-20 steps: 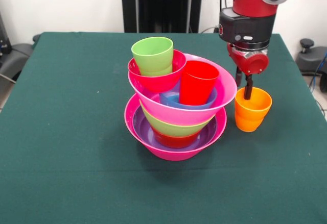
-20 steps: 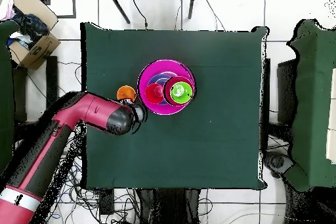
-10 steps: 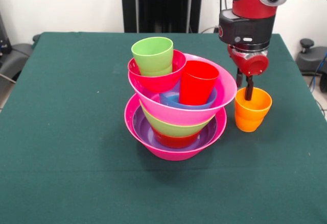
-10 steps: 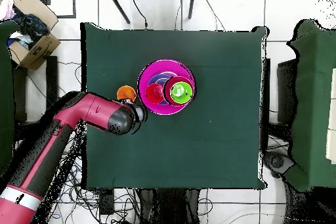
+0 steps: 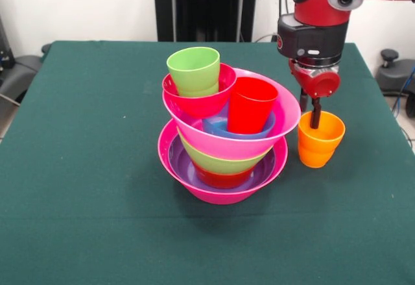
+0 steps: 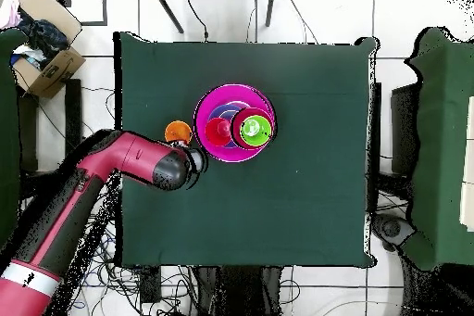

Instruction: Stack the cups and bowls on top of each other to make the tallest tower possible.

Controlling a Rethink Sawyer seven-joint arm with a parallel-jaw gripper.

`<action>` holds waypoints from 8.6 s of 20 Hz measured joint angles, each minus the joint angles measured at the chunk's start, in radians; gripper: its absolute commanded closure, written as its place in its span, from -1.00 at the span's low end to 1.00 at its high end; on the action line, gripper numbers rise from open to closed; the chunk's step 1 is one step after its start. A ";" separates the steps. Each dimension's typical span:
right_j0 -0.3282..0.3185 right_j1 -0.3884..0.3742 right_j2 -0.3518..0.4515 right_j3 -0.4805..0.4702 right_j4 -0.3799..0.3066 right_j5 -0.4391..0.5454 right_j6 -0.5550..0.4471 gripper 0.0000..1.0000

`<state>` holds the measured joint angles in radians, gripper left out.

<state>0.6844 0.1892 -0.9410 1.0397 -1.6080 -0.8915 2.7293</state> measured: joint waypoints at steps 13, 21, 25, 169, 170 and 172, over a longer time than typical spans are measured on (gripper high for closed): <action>-0.001 -0.001 0.017 0.000 0.000 0.000 0.000 -1.00; -0.010 -0.001 0.032 0.000 0.012 0.002 0.000 -1.00; -0.015 -0.001 0.032 0.000 0.034 0.002 0.000 -1.00; -0.414 -0.379 -0.136 -0.193 -0.295 -0.512 0.000 1.00; -0.417 -0.379 -0.136 -0.191 -0.294 -0.512 0.000 1.00; -0.424 -0.378 -0.136 -0.185 -0.294 -0.512 0.000 1.00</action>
<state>0.2599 -0.1889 -1.0770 0.8546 -1.9016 -1.4031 2.7293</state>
